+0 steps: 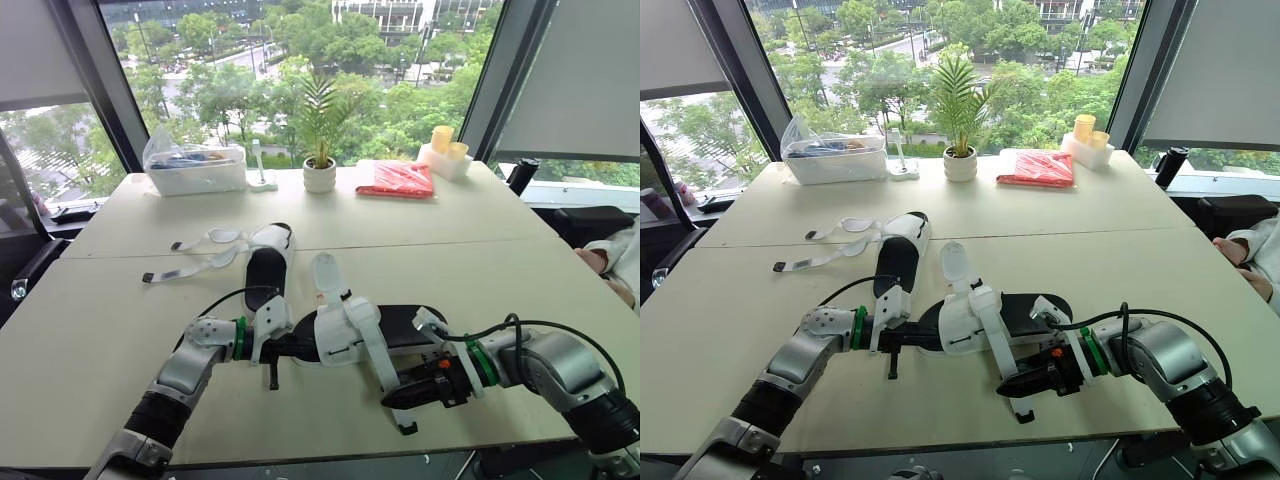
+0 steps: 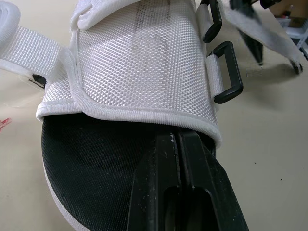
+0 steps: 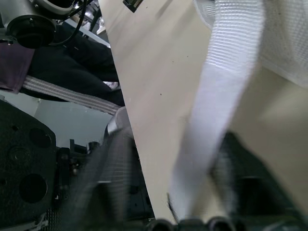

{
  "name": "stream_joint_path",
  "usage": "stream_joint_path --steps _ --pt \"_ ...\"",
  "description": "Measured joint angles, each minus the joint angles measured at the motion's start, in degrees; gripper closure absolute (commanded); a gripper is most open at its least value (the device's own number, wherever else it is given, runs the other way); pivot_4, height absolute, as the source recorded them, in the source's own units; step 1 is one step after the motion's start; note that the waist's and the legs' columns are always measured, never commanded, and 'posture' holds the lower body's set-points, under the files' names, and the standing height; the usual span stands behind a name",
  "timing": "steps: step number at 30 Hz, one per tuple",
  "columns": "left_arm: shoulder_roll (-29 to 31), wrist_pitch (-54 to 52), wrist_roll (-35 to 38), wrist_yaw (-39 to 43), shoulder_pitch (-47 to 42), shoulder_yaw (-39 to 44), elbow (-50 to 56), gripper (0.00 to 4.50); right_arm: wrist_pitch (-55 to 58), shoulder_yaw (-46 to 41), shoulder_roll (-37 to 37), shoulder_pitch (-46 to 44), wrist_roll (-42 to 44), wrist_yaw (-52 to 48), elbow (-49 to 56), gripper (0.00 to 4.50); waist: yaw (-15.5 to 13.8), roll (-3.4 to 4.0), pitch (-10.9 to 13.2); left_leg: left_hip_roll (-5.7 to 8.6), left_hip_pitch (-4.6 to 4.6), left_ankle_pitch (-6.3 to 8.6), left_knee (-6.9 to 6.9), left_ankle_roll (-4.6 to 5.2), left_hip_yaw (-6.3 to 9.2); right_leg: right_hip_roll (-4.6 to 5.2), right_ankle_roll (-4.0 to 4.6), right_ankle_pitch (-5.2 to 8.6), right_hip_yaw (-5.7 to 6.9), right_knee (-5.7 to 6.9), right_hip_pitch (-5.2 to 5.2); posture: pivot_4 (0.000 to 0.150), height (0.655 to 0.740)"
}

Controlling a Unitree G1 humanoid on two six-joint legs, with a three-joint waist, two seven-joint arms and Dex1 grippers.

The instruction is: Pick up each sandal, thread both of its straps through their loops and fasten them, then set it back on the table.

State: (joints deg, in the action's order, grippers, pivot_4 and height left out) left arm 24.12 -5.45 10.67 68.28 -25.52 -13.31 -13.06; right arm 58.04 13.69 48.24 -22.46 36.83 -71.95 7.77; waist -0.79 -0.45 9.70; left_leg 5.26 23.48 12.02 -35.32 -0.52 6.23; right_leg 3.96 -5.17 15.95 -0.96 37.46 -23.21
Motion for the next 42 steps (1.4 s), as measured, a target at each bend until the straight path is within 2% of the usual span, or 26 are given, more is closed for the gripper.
stream_joint_path --steps 1,2,6,11,16,22,26,32,42 --pt "-0.01 -0.01 0.00 -0.01 0.00 0.00 0.00 4.50 0.07 0.00 0.00 0.00 0.00 0.00 0.00 4.34 0.00 0.00 0.00 0.00 0.00 0.00 0.00 0.00 0.00 0.00 0.00 0.00 0.00 0.00 0.00 0.150 0.7400" --pt "-0.02 -0.01 0.00 -0.03 0.00 0.00 0.00 4.50 0.10 0.00 0.00 -0.01 0.00 -0.03 0.02 4.44 0.00 0.00 0.00 0.00 0.00 0.00 0.00 0.00 0.00 0.00 0.00 0.00 0.00 0.00 0.00 0.150 0.7400" --pt "-0.04 -0.01 0.00 -0.07 -0.01 0.02 -0.01 4.50 1.72 -0.04 -0.48 -1.43 0.78 0.02 0.39 4.44 0.05 0.00 0.00 0.00 0.00 0.00 0.00 0.00 0.00 0.00 -0.01 0.00 0.00 0.00 0.00 0.150 0.7400" --pt "-0.45 0.04 -0.01 -0.16 -0.08 -0.07 -0.07 4.50 8.53 -2.34 -4.15 -11.19 5.62 1.20 -0.56 4.44 0.10 0.00 0.01 0.00 0.00 0.00 0.00 0.00 0.01 0.00 -0.01 -0.02 0.01 0.00 -0.01 0.150 0.7400" --pt "-0.70 0.12 -0.06 -0.56 -0.09 -0.51 0.08 4.50 12.95 -2.34 -8.17 -24.22 6.02 1.90 -10.77 4.44 -0.07 -0.03 -0.01 0.03 0.00 0.01 0.02 0.01 0.02 0.04 0.00 -0.02 0.03 -0.05 0.00 0.150 0.7400" --pt "-0.52 0.14 -0.06 -0.76 0.07 -0.61 0.44 4.50 7.95 1.32 -12.65 -32.35 -0.69 -0.19 -29.89 4.44 0.06 -0.04 -0.02 0.08 0.01 0.02 0.05 0.04 0.00 0.08 -0.04 -0.05 0.03 -0.06 -0.03 0.150 0.7400" --pt "-0.34 0.03 -0.07 -0.90 0.25 -0.60 0.82 4.50 2.78 4.16 -14.46 -35.41 -6.10 -3.11 -38.94 4.44 0.15 -0.03 -0.02 0.09 0.01 0.02 0.06 0.03 0.00 0.08 -0.06 -0.06 0.02 -0.04 -0.05 0.150 0.7400" --pt "-0.24 -0.34 -0.12 -1.38 0.61 -0.61 1.86 4.50 -4.03 6.83 -15.73 -36.27 -12.27 -7.08 -44.17 4.44 0.18 -0.03 -0.02 0.10 0.01 0.02 0.06 0.03 0.00 0.07 -0.07 -0.07 0.02 -0.04 -0.06 0.150 0.7400" --pt "0.04 -0.83 -0.12 -2.02 1.23 -0.77 3.07 4.50 -7.53 6.58 -15.73 -35.14 -16.02 -9.86 -41.76 4.44 0.21 -0.02 -0.02 0.10 0.01 0.03 0.09 0.02 0.00 0.07 -0.07 -0.07 0.02 -0.03 -0.08 0.150 0.7400"
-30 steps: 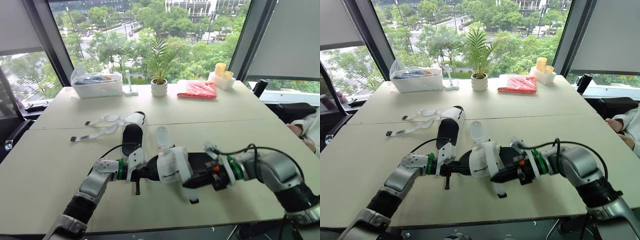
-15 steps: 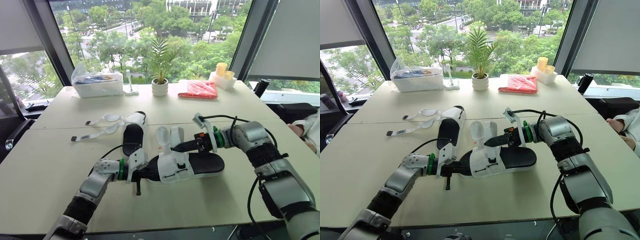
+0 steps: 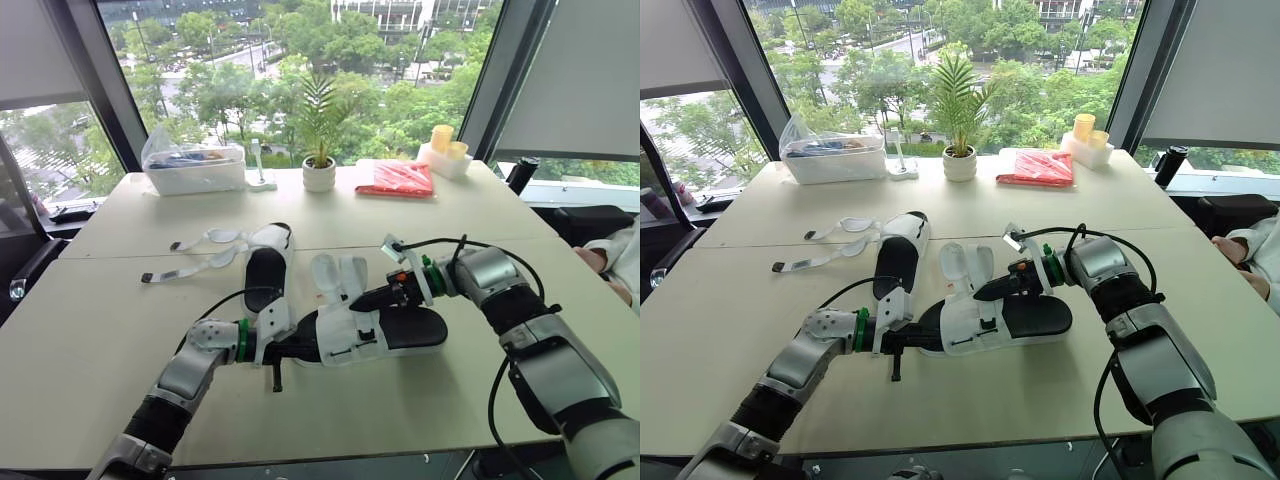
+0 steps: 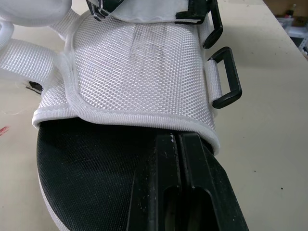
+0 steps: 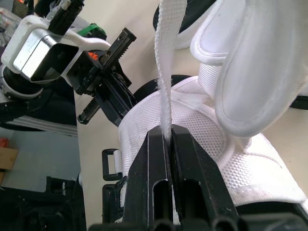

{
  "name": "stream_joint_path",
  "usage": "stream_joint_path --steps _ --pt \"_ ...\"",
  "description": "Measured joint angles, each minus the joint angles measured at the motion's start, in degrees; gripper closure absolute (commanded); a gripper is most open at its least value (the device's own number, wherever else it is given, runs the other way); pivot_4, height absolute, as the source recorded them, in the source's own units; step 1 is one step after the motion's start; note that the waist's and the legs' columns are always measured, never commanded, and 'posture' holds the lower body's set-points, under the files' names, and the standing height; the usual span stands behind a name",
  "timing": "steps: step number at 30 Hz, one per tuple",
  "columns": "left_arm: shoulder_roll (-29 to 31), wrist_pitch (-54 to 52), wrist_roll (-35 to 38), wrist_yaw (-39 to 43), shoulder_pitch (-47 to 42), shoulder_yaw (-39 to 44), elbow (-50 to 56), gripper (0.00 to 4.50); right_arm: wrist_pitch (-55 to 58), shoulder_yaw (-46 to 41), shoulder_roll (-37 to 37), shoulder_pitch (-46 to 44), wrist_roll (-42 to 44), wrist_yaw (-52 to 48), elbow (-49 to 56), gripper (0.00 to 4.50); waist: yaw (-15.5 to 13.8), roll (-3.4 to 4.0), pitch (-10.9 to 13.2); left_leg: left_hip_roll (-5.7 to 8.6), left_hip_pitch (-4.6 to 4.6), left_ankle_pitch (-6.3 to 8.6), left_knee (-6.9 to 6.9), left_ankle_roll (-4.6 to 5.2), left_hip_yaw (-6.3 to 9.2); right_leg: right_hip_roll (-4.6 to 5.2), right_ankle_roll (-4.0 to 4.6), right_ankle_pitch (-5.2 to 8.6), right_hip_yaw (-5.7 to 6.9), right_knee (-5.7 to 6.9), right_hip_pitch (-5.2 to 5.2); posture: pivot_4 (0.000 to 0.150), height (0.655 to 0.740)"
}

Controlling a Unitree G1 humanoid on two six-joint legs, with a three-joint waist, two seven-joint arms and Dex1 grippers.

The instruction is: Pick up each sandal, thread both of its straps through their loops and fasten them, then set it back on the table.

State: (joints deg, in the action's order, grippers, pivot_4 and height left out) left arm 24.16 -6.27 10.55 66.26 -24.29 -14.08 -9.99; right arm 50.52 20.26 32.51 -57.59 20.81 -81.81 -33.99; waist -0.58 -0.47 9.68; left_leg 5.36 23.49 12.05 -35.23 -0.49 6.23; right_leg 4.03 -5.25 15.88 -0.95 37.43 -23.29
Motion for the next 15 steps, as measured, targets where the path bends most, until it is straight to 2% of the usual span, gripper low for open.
stream_joint_path --steps 15 --pt "0.30 -0.78 0.01 -0.02 0.04 -0.59 1.01 4.50 0.71 -3.76 0.18 5.59 0.45 2.33 10.74 4.44 0.00 0.00 0.00 0.00 0.00 0.00 0.01 0.00 0.00 0.01 0.00 0.00 -0.01 0.00 -0.01 0.150 0.7400"
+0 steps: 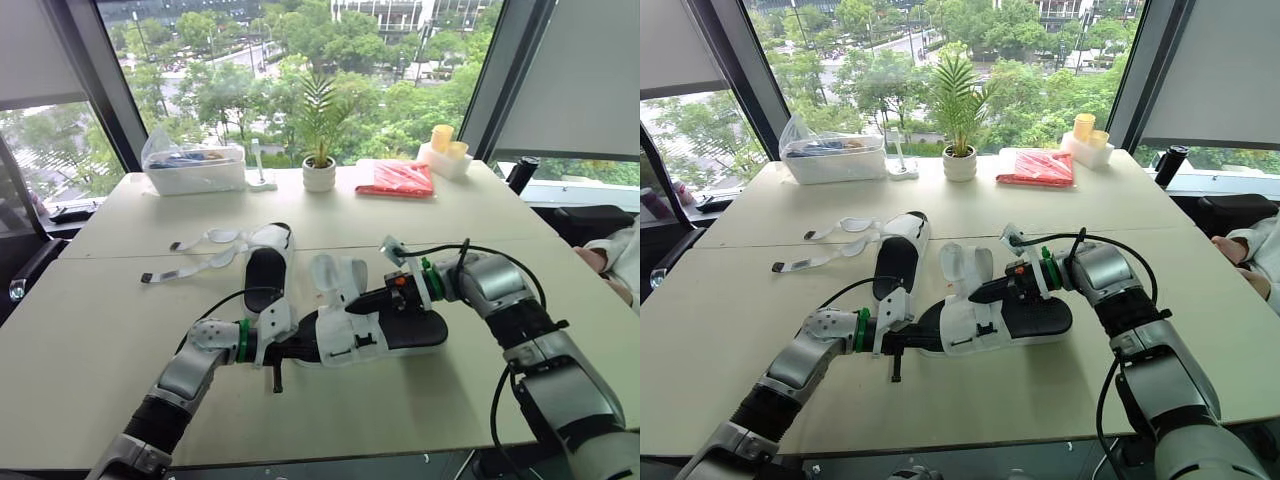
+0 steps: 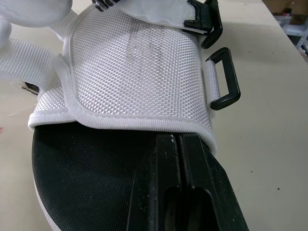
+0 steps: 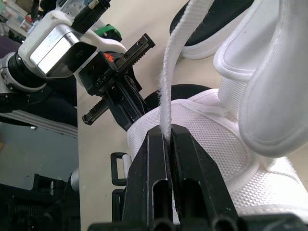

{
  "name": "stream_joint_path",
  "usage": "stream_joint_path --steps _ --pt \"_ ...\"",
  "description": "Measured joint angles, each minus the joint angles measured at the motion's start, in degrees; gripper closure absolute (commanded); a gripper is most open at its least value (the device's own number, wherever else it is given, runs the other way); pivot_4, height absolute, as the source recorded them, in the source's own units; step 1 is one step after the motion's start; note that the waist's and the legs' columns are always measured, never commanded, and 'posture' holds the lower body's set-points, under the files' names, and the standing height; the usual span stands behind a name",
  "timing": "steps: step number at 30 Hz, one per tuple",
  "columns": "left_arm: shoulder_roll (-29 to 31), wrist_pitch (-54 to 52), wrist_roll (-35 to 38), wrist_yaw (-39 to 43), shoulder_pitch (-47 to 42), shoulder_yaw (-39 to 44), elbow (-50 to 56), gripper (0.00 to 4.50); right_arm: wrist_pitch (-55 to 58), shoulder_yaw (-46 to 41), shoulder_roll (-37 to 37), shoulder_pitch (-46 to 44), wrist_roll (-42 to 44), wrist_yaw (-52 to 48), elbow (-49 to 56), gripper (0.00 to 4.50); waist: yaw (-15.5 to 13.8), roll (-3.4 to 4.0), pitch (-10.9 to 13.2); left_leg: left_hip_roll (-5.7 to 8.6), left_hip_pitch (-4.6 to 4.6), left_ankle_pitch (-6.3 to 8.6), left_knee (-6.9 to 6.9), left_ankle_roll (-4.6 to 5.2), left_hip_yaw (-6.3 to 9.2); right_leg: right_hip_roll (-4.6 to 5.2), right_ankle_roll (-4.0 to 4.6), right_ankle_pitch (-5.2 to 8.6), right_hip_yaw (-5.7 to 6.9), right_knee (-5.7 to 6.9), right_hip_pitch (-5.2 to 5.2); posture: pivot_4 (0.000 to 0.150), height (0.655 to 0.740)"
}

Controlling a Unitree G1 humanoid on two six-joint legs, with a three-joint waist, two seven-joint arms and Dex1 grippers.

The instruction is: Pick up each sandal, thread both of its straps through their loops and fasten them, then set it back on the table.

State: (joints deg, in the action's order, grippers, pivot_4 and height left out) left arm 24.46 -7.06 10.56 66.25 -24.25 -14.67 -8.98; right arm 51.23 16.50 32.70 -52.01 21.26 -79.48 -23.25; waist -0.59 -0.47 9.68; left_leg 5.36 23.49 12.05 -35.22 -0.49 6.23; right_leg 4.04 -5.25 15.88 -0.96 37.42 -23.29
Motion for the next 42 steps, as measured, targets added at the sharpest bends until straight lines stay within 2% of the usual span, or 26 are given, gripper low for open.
stream_joint_path --steps 13,25,26,28,31,32,34,38,42 --pt "0.23 -0.12 0.07 0.01 0.41 -0.18 0.57 4.50 0.75 -1.33 2.00 4.63 1.05 0.37 9.71 4.44 0.00 0.00 0.00 0.00 0.00 0.00 0.03 0.00 0.00 0.01 0.00 0.00 0.00 -0.02 -0.01 0.150 0.7400" --pt "0.19 -0.18 0.07 0.00 0.57 -0.25 0.87 4.50 -1.24 -1.18 3.70 8.31 0.96 0.57 14.31 4.44 -0.09 0.00 0.00 0.00 0.00 0.00 0.03 0.01 0.00 0.02 0.00 0.00 0.00 -0.03 0.01 0.150 0.7400" --pt "0.19 -0.18 0.07 0.00 0.57 -0.25 0.89 4.50 -1.35 -1.15 3.93 8.83 0.96 0.57 14.74 3.88 -0.08 0.00 0.00 0.00 0.00 0.00 0.02 0.01 0.00 0.02 0.00 0.00 0.00 -0.03 0.02 0.150 0.7400" --pt "0.19 -0.20 0.08 0.00 0.59 -0.24 0.90 4.50 -1.51 -1.13 4.55 9.79 0.96 0.66 15.85 3.20 -0.08 0.00 0.00 0.00 0.00 0.00 0.02 0.01 0.00 0.02 0.00 0.00 0.01 -0.03 0.02 0.150 0.7400" --pt "0.19 -0.19 0.08 0.00 0.62 -0.26 0.94 4.50 -1.33 -1.14 5.77 11.21 1.46 0.65 18.51 1.68 -0.11 0.00 0.00 0.00 0.00 0.00 0.02 0.01 0.00 0.02 0.00 0.00 0.01 -0.04 0.02 0.150 0.7400" --pt "0.19 -0.20 0.08 0.00 0.63 -0.26 0.94 4.50 -1.01 -1.16 6.33 11.49 1.67 0.64 19.57 1.30 -0.09 0.00 0.00 0.00 0.00 0.00 0.02 0.01 0.00 0.02 0.00 0.00 0.01 -0.04 0.02 0.150 0.7400" --pt "0.18 -0.20 0.08 0.00 0.62 -0.28 0.95 4.50 0.03 -1.37 8.16 12.17 2.49 0.88 22.68 0.17 -0.13 0.00 0.00 -0.01 0.00 0.01 0.02 0.01 0.01 0.02 0.00 0.00 0.01 -0.05 0.02 0.150 0.7400" --pt "0.09 -0.21 0.07 0.04 0.57 -0.35 0.90 4.50 3.13 -4.22 12.74 14.01 5.12 1.70 28.56 0.05 -0.19 -0.01 0.00 -0.01 0.03 0.02 0.02 0.03 0.01 0.04 0.00 0.00 0.02 -0.12 0.04 0.150 0.7400" --pt "-0.15 -0.17 0.05 0.18 0.48 -0.40 0.71 4.50 8.92 -12.06 16.92 16.24 10.42 4.24 34.29 0.05 -0.28 -0.01 0.01 -0.01 0.05 0.04 0.02 0.07 0.01 0.05 0.00 0.01 0.04 -0.19 0.06 0.150 0.7400"
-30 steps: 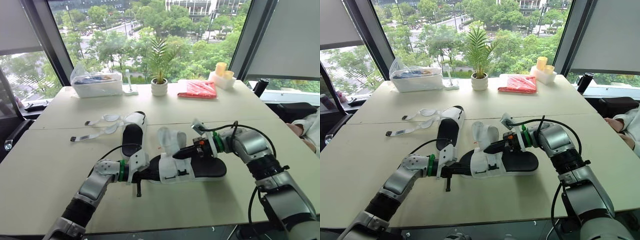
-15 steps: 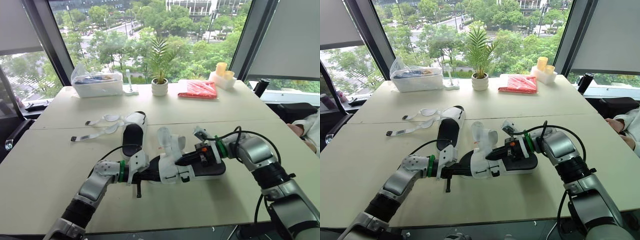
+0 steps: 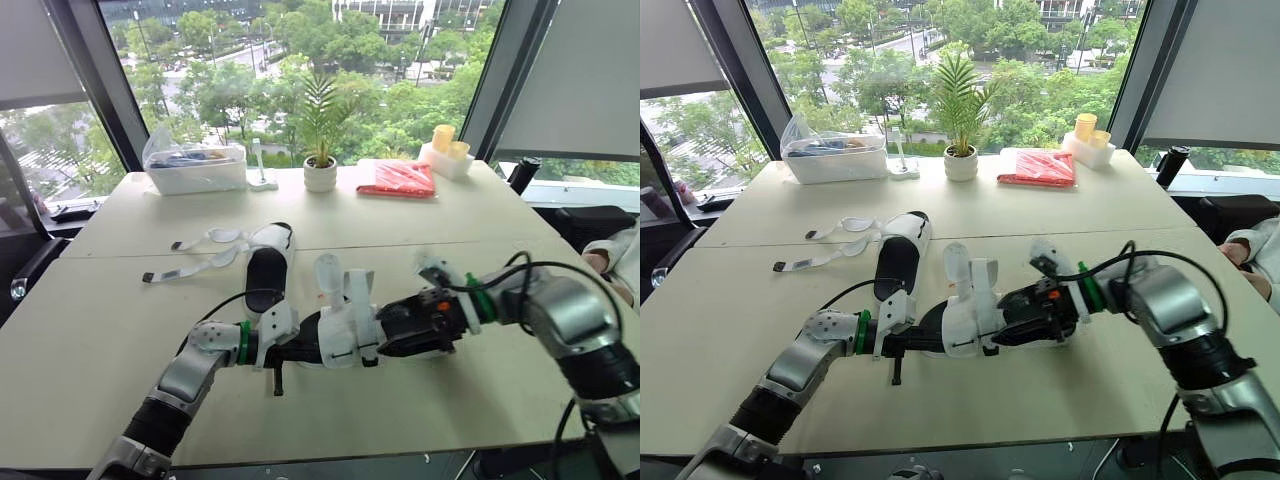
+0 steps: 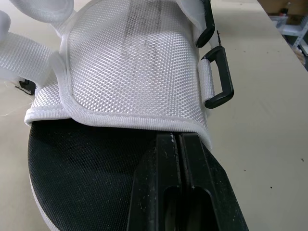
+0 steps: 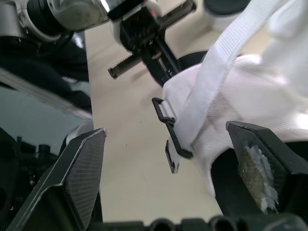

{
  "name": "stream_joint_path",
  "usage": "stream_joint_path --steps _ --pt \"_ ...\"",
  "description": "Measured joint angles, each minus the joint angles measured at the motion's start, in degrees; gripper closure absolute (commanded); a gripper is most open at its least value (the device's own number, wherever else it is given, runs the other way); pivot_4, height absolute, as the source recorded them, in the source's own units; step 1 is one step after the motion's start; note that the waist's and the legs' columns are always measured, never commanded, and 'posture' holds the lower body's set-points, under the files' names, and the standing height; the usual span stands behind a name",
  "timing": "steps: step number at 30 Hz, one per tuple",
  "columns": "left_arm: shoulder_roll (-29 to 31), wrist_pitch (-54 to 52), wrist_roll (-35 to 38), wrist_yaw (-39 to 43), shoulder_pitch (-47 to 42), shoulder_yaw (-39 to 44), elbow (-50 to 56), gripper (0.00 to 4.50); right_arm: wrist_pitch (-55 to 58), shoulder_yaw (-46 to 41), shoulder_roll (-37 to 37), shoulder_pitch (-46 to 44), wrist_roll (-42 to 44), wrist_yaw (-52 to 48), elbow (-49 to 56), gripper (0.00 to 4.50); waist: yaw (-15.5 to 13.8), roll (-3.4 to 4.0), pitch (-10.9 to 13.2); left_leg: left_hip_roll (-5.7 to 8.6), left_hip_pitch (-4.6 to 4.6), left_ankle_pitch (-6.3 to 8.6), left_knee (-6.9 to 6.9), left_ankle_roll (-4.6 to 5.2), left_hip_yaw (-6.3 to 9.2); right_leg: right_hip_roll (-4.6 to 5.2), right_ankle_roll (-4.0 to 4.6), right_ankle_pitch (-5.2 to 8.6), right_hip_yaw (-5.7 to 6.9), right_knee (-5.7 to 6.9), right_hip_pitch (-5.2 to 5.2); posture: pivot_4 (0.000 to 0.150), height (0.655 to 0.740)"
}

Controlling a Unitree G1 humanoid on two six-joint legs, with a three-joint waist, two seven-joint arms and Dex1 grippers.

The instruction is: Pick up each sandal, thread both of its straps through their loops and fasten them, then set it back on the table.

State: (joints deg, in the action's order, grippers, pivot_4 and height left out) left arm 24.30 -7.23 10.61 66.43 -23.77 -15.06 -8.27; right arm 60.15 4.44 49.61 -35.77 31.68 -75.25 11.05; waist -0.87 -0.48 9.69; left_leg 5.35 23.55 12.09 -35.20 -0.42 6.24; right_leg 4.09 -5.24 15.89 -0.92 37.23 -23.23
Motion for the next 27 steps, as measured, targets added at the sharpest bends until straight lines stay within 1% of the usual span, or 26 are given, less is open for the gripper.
stream_joint_path --steps 2,4,7,12,18,27 --pt "-0.15 0.06 0.01 0.07 -0.05 -0.02 -0.25 4.50 2.92 -3.54 1.24 2.30 2.68 1.70 3.01 0.05 -0.07 0.00 0.00 0.00 0.01 0.01 -0.01 0.02 0.02 0.01 0.00 0.00 0.02 -0.04 0.02 0.150 0.7400" --pt "-0.34 0.08 0.01 0.14 -0.14 -0.01 -0.41 4.50 5.70 -6.33 1.32 6.50 5.46 3.97 6.15 0.05 -0.09 -0.01 0.00 0.00 0.02 0.02 -0.02 0.04 0.02 0.02 0.00 0.00 0.02 -0.07 0.05 0.150 0.7400" --pt "-0.76 0.07 -0.01 0.17 -0.19 -0.02 -0.68 4.50 8.10 -8.10 0.53 11.48 8.03 7.41 8.31 0.05 -0.10 -0.01 0.00 0.00 0.03 0.02 -0.05 0.05 0.00 0.03 0.00 0.00 0.02 -0.08 0.07 0.150 0.7400" --pt "-1.00 0.12 -0.04 0.17 -0.22 -0.12 -0.78 4.50 7.99 -9.04 -2.72 17.90 9.56 13.17 10.02 0.05 -0.08 0.00 -0.01 0.00 0.03 0.02 -0.06 0.05 0.00 0.03 -0.01 0.00 0.02 -0.10 0.07 0.150 0.7400" --pt "-1.50 0.54 -0.04 0.55 -0.75 -0.28 -1.91 4.50 6.12 -6.88 -6.83 19.54 9.58 18.32 10.15 0.05 -0.11 0.00 -0.01 0.01 0.03 0.02 -0.08 0.05 0.00 0.02 -0.01 0.00 0.03 -0.10 0.10 0.150 0.7400" --pt "-1.77 1.58 -0.15 0.92 -0.88 -0.37 -2.85 4.50 5.76 -6.22 -7.51 18.54 10.39 20.31 9.07 0.05 0.03 0.00 -0.01 0.02 0.02 0.02 -0.09 0.06 0.00 0.02 -0.02 -0.01 0.03 -0.12 0.11 0.150 0.7400"
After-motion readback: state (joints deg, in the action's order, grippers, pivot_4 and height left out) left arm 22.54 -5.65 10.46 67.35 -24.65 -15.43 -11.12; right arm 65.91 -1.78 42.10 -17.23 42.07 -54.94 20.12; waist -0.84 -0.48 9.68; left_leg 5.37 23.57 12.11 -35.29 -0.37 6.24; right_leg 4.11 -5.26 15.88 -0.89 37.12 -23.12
